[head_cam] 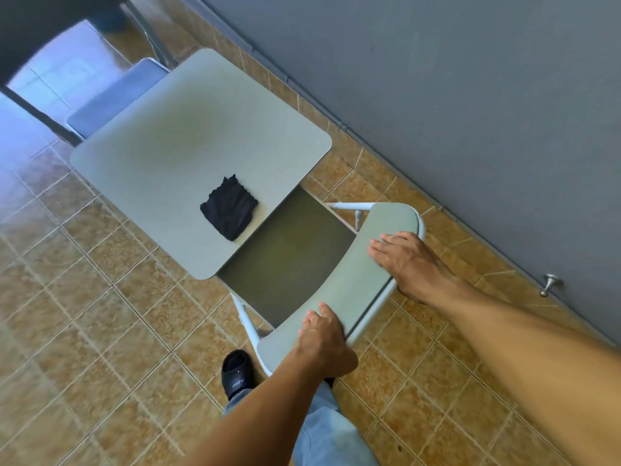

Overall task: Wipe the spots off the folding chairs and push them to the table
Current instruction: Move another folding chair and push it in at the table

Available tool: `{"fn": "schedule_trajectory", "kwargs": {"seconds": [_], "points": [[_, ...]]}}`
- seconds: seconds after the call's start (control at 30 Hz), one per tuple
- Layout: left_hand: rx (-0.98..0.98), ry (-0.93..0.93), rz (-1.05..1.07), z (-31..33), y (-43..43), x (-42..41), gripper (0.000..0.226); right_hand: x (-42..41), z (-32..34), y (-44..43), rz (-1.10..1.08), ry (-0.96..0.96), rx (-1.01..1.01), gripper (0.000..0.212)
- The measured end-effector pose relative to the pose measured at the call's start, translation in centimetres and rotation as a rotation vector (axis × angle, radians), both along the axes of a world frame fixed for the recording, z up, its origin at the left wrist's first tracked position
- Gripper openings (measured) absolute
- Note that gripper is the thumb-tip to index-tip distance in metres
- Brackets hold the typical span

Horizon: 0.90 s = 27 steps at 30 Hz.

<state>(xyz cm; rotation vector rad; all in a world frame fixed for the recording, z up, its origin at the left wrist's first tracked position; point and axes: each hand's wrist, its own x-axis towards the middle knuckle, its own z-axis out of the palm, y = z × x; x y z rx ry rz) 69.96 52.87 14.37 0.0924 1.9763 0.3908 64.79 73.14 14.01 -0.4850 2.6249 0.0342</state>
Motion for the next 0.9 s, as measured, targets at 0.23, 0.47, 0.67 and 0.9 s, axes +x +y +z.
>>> {"fn": "schedule_trajectory", "kwargs": {"seconds": [0.23,0.47,0.67,0.9], "points": [[0.02,0.09,-0.062,0.0,-2.0,-4.3,0.086,-4.2,1.1,-2.7,-0.076,0.068,0.017,0.06],[0.08,0.119,-0.052,-0.8,-3.4,-3.7,0.089,-4.8,0.5,-2.9,0.002,0.027,0.062,0.056],[0.154,0.136,-0.099,0.2,-3.2,-4.4,0.093,-5.0,0.7,-2.7,-0.073,0.083,0.05,0.053],[0.101,0.126,-0.218,0.8,-2.6,-5.6,0.092,-6.1,0.7,-2.4,-0.052,-0.016,0.09,0.057]]}}
